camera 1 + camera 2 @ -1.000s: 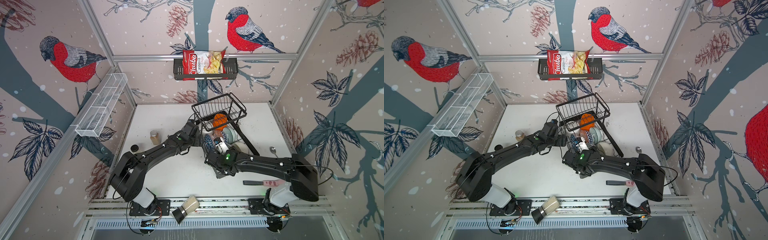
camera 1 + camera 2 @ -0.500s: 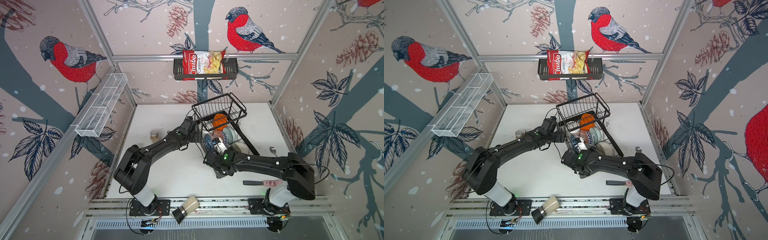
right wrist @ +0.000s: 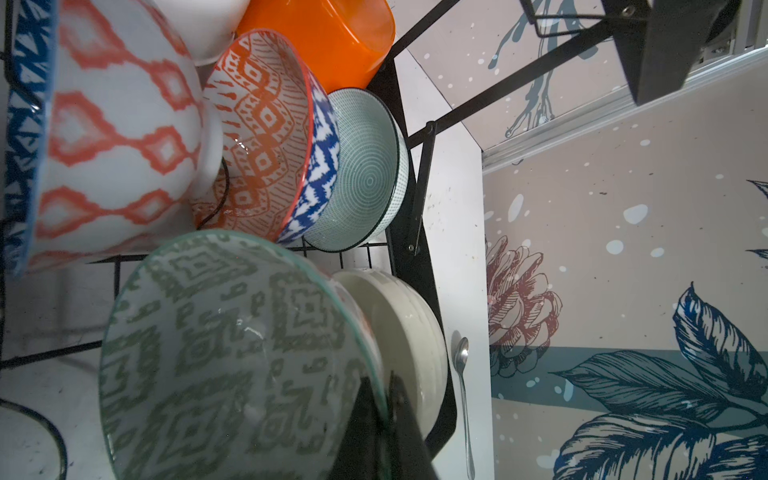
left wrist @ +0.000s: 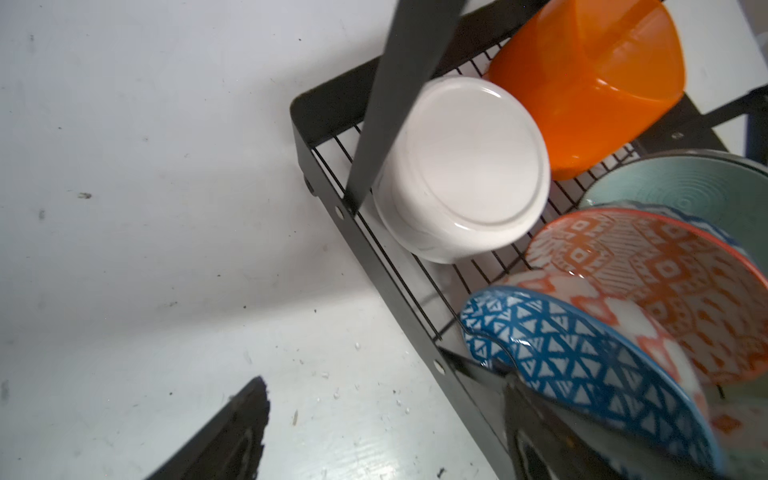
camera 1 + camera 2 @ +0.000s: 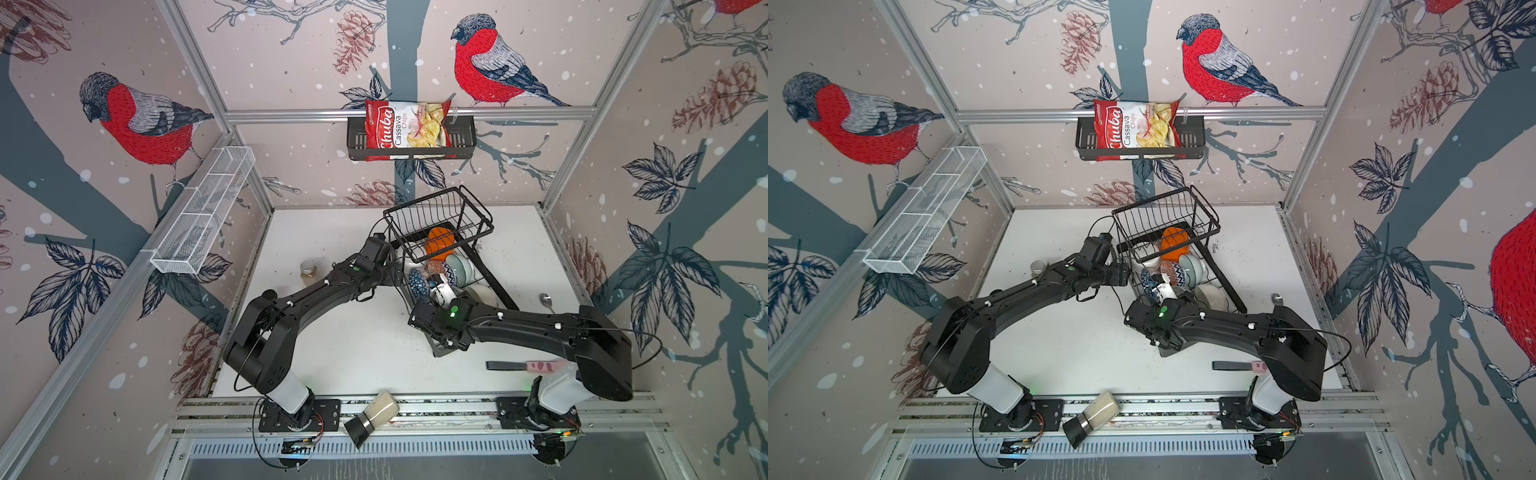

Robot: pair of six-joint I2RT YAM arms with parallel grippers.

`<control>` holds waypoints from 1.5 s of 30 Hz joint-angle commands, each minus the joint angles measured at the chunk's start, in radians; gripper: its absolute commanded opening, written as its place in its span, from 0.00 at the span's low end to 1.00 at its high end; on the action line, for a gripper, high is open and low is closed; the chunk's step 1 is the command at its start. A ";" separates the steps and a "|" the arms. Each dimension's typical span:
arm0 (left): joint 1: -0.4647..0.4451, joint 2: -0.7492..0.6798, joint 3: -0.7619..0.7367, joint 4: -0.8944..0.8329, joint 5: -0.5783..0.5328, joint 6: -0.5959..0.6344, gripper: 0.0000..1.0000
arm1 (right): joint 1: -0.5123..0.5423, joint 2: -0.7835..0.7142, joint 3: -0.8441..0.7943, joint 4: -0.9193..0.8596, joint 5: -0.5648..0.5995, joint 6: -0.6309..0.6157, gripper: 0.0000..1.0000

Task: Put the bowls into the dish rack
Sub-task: 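Press the green-patterned bowl upright beside the cream bowl with the right gripper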

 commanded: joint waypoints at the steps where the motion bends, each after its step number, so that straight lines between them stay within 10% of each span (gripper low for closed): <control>1: 0.001 -0.036 -0.019 0.011 0.092 0.038 0.87 | -0.003 -0.016 -0.007 0.021 0.035 -0.005 0.00; 14: 0.000 -0.005 -0.035 0.092 0.169 0.024 0.86 | -0.016 -0.039 -0.010 0.030 0.033 -0.005 0.00; 45: 0.009 0.094 0.100 0.003 -0.067 0.036 0.86 | -0.014 0.062 0.047 -0.057 0.063 0.016 0.00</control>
